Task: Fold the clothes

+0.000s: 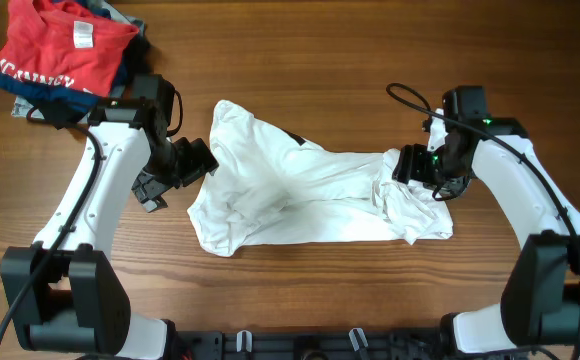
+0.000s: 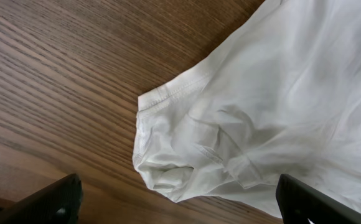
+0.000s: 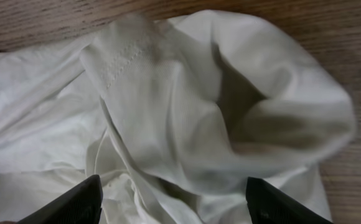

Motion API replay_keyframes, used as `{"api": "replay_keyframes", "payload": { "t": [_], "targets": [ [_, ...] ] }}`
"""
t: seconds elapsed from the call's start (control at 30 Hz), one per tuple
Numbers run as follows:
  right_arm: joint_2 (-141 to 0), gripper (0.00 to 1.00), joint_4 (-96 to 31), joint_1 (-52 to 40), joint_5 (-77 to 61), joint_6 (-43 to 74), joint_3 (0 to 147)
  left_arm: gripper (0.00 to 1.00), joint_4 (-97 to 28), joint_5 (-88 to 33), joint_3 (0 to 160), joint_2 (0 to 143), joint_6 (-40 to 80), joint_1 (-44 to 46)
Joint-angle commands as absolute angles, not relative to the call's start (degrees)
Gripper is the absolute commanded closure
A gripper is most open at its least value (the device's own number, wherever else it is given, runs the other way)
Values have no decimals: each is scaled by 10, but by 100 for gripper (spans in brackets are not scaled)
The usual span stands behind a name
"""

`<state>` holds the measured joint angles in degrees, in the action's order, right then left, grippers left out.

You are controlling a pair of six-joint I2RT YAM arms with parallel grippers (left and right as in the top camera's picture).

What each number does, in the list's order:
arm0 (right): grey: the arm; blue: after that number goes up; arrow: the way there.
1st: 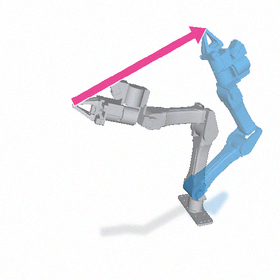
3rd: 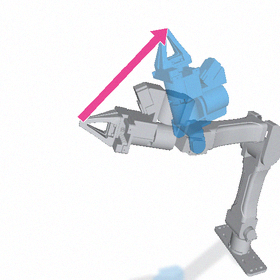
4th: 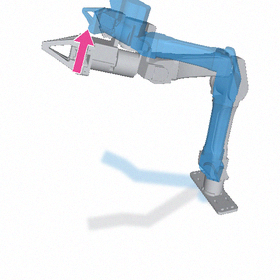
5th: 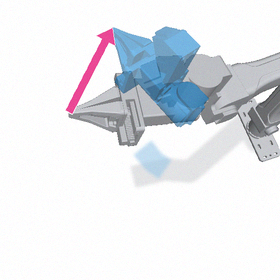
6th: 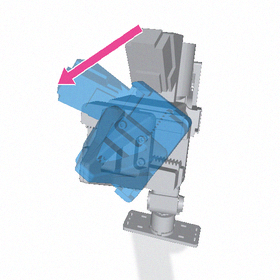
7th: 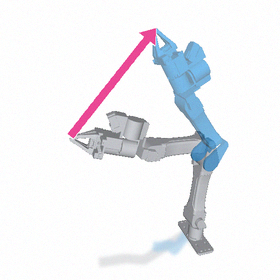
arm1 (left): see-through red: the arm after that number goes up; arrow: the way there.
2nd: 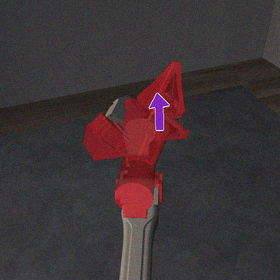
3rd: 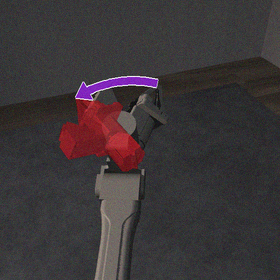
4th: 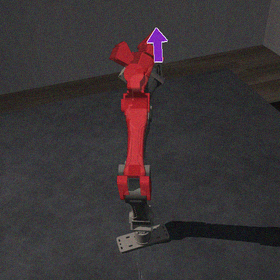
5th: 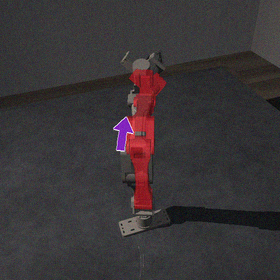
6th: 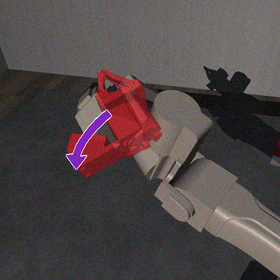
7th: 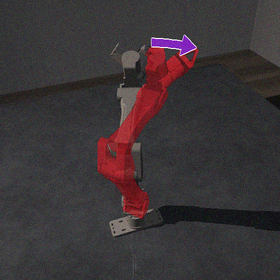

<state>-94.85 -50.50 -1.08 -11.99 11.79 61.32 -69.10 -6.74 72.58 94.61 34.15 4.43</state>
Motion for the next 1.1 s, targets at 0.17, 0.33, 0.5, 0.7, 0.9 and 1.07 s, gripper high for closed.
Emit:
{"api": "replay_keyframes", "payload": {
  "t": [0.17,0.33,0.5,0.7,0.9,1.07],
  "targets": [
    [-1026,29,-399,-22,-256,116,602,0,-692,-72,722,946,334,44],
    [-997,28,-343,-30,-337,176,613,0,-692,-72,722,946,334,44],
    [-907,27,-371,-30,-270,197,613,0,-692,-72,722,946,334,44],
    [-878,17,-441,-30,-207,151,613,0,-690,-72,722,946,335,44],
    [-878,13,-528,-30,-83,134,602,0,-701,-72,722,946,334,44],
    [-878,14,-485,-30,-194,103,537,0,-701,-72,722,946,335,44]
  ]
}}
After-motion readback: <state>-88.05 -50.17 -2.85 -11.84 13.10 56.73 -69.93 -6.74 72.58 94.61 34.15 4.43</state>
